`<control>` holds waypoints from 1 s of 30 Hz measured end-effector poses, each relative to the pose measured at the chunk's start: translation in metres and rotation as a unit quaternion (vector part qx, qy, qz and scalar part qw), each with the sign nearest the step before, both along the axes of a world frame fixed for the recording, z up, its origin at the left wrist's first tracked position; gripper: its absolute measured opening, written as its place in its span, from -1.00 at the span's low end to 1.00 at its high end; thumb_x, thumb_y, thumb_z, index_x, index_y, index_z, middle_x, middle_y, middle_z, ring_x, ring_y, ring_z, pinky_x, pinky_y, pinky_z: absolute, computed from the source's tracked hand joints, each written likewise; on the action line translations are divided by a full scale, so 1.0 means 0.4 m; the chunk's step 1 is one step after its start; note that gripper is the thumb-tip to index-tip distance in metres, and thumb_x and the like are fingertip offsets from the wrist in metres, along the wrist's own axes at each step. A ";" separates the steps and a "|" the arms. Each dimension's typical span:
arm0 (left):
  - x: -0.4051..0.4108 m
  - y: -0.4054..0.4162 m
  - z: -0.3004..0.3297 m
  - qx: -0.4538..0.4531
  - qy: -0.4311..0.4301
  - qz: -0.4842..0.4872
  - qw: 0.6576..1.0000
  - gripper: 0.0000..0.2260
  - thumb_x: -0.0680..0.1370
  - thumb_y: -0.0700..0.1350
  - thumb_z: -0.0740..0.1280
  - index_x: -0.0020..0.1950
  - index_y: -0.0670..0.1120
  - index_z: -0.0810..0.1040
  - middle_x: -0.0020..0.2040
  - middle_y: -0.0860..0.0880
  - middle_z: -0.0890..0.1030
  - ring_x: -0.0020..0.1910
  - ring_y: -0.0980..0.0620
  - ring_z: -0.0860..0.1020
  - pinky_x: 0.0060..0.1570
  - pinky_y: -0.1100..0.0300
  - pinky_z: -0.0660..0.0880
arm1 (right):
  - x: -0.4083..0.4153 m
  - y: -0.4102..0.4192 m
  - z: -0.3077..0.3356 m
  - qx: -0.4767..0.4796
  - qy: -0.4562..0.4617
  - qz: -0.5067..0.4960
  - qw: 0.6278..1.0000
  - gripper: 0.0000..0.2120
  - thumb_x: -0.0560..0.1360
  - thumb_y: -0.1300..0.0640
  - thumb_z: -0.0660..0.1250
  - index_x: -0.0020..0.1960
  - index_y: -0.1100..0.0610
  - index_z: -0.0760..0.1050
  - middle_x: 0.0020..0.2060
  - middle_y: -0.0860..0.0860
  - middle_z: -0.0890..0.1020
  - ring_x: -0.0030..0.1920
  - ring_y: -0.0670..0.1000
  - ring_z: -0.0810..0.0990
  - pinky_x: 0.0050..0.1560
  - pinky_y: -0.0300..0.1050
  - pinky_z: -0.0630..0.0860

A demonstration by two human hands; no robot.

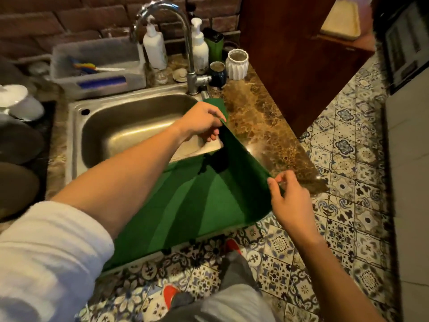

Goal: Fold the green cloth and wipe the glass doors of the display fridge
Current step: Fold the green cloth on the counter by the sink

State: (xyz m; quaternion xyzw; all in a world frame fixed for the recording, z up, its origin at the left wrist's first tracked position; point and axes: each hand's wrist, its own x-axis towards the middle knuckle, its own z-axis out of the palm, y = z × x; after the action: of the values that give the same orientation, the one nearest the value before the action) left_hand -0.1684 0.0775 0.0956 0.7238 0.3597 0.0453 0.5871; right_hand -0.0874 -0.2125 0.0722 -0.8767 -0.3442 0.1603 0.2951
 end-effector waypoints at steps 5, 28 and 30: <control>-0.236 0.024 0.015 -0.001 -0.008 0.061 0.998 -0.80 0.57 -0.37 0.23 0.04 -0.20 0.62 -0.32 -0.13 0.63 -0.45 -0.03 0.60 -0.51 0.25 0.49 | -0.196 0.050 0.039 0.039 -0.022 0.058 0.997 -0.83 0.61 -0.07 0.27 -0.07 0.00 0.40 -0.45 -0.05 0.51 -0.45 -0.08 0.49 -0.47 -0.09 0.36; -0.913 0.136 -0.173 0.128 0.060 0.328 0.934 -0.67 0.48 -0.47 0.23 0.02 -0.17 0.69 -0.06 -0.11 0.66 -0.09 0.01 0.60 -0.09 0.22 0.55 | -0.926 0.270 -0.104 -0.005 0.051 0.400 0.915 -0.77 0.59 0.14 0.28 0.24 0.08 0.45 0.13 0.03 0.53 0.10 0.10 0.54 0.08 0.05 0.47; -0.952 0.136 -0.197 0.140 0.072 0.326 0.932 -0.67 0.50 -0.46 0.24 0.09 -0.18 0.68 0.01 -0.10 0.65 -0.02 0.01 0.59 -0.04 0.21 0.53 | -0.966 0.278 -0.121 -0.026 0.053 0.417 0.907 -0.76 0.60 0.15 0.26 0.26 0.09 0.43 0.15 0.05 0.51 0.10 0.16 0.54 0.09 0.09 0.48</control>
State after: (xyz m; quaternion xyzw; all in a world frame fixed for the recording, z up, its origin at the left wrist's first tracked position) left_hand -0.5493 0.1317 0.0168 0.6432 0.6068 0.2317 0.4055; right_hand -0.4736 -0.1012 0.0238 -0.6505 -0.6585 0.3236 0.1963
